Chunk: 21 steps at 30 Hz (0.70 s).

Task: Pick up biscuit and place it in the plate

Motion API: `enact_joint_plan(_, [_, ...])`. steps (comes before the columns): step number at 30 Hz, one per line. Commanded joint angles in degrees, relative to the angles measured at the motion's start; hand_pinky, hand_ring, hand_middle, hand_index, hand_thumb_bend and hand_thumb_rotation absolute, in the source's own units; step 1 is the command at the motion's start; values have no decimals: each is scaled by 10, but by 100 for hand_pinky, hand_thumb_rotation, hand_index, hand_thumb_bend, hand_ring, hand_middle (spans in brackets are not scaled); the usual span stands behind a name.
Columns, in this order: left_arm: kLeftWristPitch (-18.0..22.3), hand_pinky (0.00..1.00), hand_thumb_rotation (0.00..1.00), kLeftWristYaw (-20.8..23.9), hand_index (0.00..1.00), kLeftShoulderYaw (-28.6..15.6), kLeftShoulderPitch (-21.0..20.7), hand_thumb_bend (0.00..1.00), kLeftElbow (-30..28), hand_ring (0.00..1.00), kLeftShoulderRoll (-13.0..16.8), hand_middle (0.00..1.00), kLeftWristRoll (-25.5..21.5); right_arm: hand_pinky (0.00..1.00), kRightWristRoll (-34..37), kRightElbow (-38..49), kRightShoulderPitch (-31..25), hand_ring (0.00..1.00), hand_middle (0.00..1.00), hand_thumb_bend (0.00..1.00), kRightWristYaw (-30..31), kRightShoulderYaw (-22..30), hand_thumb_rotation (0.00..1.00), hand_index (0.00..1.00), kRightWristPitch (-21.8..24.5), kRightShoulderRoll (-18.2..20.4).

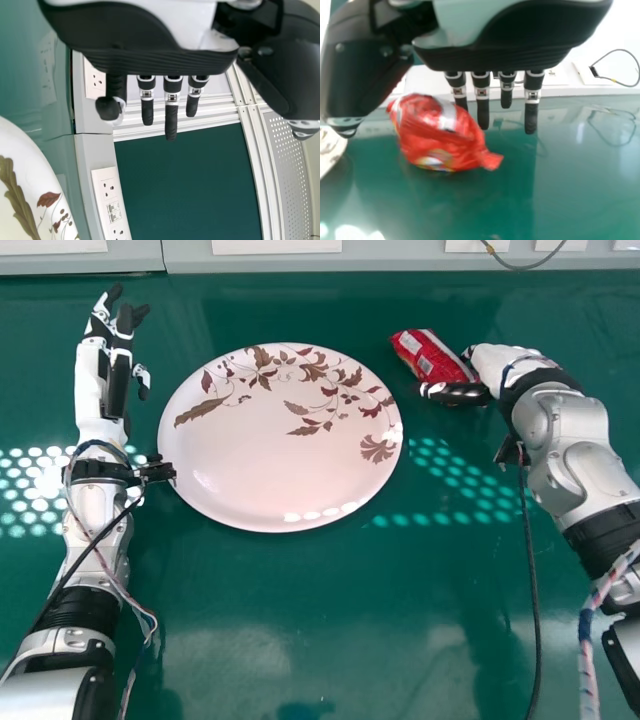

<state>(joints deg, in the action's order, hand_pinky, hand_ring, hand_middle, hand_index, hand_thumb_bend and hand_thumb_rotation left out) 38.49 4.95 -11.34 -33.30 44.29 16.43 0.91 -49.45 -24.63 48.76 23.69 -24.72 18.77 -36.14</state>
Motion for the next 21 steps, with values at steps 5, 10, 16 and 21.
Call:
enact_joint_plan(5, [6, 0, 100, -7, 92, -6, 28, 96, -15, 87, -5, 79, -14, 57, -34, 3, 6, 70, 77, 100, 20, -14, 32, 82, -1, -8])
enact_joint_plan(10, [17, 0, 100, -17, 87, -11, 28, 91, -17, 79, -8, 73, -31, 28, -76, -4, -5, 39, 49, 63, -31, -29, 3, 58, -34, -20])
enact_joint_plan(16, [19, 0, 100, -23, 84, -12, 34, 92, -29, 72, -6, 70, -37, 26, -111, -19, -24, 37, 48, 51, -155, -37, 0, 55, -119, -53])
enact_joint_plan(21, [15, 0, 100, -26, 82, -13, 37, 90, -38, 71, -7, 69, -41, 28, -103, -28, -28, 41, 52, 49, -194, -22, 0, 53, -142, -56])
